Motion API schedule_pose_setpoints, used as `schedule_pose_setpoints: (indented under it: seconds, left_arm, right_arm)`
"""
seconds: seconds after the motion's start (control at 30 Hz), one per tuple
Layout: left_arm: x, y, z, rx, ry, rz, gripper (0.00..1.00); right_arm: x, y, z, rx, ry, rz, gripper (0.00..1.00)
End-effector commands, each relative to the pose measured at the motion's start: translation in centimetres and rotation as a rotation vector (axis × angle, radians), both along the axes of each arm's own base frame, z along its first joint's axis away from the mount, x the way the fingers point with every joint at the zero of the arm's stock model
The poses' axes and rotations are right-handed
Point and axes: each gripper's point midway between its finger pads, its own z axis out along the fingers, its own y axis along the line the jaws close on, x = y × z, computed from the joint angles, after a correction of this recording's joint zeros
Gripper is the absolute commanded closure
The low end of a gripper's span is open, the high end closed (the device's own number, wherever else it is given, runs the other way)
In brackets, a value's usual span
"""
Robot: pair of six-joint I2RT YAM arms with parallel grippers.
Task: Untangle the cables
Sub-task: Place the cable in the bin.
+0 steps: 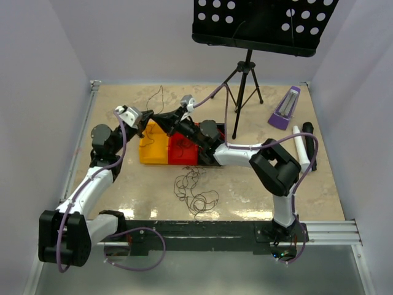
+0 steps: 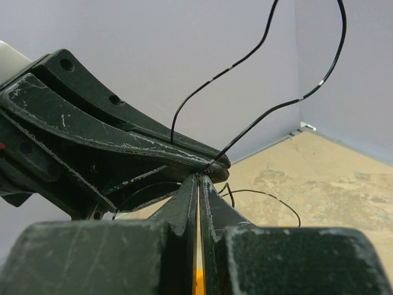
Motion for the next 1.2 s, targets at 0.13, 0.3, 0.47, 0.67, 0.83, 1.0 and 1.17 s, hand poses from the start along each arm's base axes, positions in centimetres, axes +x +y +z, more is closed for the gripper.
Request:
schedule_pose_setpoints:
  seconds: [0.13, 0.3, 0.47, 0.67, 0.83, 1.0, 1.17]
  left_arm:
    - [-3.7, -3.7, 10.3, 0.008, -0.265, -0.244, 1.0]
    - [-5.2, -3.9, 13.1, 0.049, -0.371, -0.265, 1.0]
    - [-6.4, -4.2, 14.7, 0.054, -0.412, -0.285, 1.0]
    - [-7.8, -4.6, 16.7, 0.052, -0.48, -0.311, 1.0]
    - [-8.4, -4.2, 19.5, 0.033, -0.536, -0.286, 1.0]
    - [-9.0, -3.8, 22.6, 0.012, -0.622, -0.261, 1.0]
    - [-10.3, -3.7, 26.6, 0.02, -0.741, -0.264, 1.0]
  right_arm:
    - [0.7, -1.7, 2.9, 0.042, -0.013, -0.066, 1.0]
    - [0.4, -1.7, 3.9, 0.057, -0.022, -0.05, 1.0]
    - [0.2, -1.6, 5.0, 0.073, -0.034, -0.041, 1.0]
    - [-0.2, -1.5, 7.1, 0.102, -0.067, -0.018, 1.0]
    - [-0.9, -1.6, 10.9, 0.146, -0.118, 0.008, 1.0]
    - [-1.4, -2.3, 12.6, 0.168, -0.15, -0.003, 1.0]
    - [-2.2, -2.4, 14.1, 0.199, -0.161, 0.035, 1.0]
